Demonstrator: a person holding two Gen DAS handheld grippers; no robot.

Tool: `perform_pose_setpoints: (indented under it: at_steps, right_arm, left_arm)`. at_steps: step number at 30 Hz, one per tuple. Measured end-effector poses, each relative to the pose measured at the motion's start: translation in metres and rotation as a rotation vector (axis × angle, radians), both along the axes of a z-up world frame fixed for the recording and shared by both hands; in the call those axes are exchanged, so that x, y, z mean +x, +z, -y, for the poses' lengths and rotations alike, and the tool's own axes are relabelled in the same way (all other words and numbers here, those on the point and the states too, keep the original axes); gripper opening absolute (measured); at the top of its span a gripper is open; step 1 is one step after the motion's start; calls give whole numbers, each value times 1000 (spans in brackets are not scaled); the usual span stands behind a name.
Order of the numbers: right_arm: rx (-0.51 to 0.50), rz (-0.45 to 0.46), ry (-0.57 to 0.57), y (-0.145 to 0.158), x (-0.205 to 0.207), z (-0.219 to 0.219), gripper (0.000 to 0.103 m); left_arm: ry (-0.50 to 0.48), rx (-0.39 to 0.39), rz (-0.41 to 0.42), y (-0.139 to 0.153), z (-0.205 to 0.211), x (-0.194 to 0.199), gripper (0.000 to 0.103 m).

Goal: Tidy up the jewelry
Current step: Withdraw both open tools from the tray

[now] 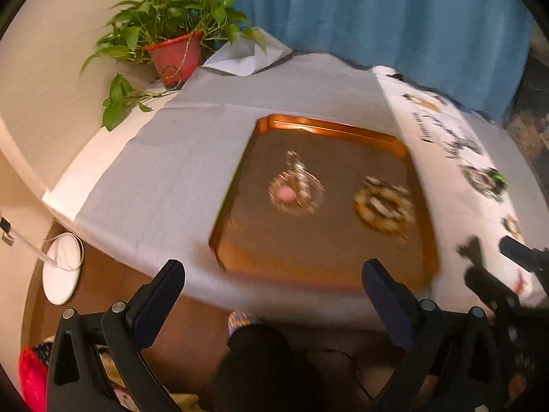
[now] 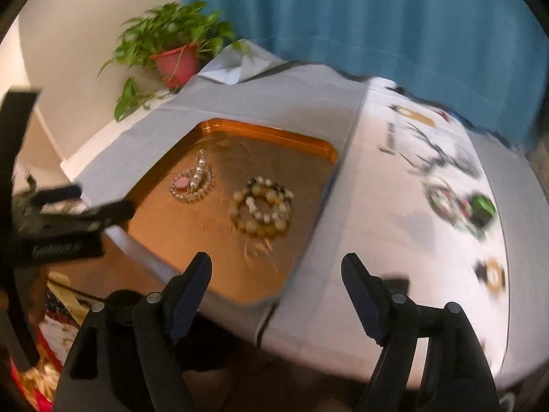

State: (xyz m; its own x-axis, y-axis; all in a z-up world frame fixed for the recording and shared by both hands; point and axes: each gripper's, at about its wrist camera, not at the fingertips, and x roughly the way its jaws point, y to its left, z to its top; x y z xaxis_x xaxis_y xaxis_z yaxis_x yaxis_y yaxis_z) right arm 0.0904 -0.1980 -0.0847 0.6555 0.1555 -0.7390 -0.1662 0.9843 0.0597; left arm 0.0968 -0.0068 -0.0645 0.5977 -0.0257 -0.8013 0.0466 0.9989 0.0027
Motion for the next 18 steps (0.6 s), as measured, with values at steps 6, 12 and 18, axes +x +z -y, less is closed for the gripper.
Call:
perform_pose_setpoints:
  at_steps: [6,12,18]
  right_arm:
    - [24,31,-56,25,-62,16,79]
    - [3,105,-64,47,-124,20,80]
    - [9,144,-66,59,-165,25,80]
  left_arm:
    - [-95,-10,47,30,24,-72,102]
    - [-139,26,117,55,40,-109,102]
    - [-162,35,160,69,49,-139,102]
